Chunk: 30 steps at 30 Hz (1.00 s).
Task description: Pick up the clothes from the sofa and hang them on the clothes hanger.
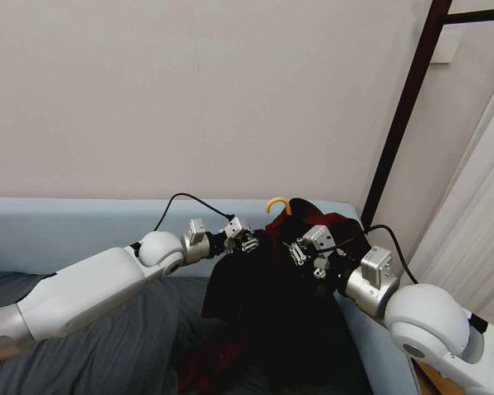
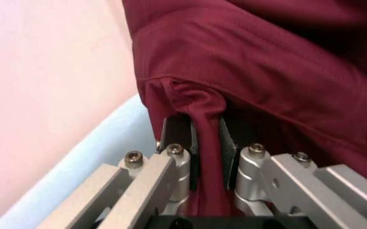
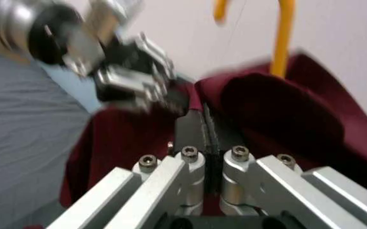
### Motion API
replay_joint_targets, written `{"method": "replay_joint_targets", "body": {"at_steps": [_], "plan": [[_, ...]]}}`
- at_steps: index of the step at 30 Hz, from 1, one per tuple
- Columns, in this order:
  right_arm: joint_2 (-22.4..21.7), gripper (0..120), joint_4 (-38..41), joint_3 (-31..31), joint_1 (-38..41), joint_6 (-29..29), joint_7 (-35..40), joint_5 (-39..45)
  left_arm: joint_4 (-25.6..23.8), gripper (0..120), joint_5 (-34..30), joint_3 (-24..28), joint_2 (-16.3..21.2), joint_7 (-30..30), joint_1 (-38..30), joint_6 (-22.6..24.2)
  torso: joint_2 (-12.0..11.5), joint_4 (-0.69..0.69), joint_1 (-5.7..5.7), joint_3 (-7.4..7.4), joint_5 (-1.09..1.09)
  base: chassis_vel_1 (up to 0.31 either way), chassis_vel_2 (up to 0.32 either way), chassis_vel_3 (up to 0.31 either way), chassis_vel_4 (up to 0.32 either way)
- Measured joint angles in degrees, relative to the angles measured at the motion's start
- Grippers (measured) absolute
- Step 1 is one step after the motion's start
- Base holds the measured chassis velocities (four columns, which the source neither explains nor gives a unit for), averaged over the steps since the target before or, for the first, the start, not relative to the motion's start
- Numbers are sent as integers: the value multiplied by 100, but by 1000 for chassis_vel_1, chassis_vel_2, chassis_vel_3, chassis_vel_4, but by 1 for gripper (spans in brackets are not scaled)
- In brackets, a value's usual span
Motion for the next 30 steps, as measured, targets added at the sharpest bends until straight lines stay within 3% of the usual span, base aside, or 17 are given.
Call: {"method": "replay_joint_targets", "body": {"at_steps": [19,22,30], "plan": [[312,1,-135,-126,-146,73,-107,-367,-462,8,-166,-673,812,38,290,-42,0,1,0,0,-1,0,0,0,0],[344,15,-130,-103,-299,73,-115,-361,-510,8,-66,-840,1006,48,546,-60,0,1,0,0,-1,0,0,0,0],[393,40,-63,-3,-530,38,-144,-131,-668,8,23,-1261,1306,50,1018,-77,-1,-1,0,0,0,0,0,0,0]]}}
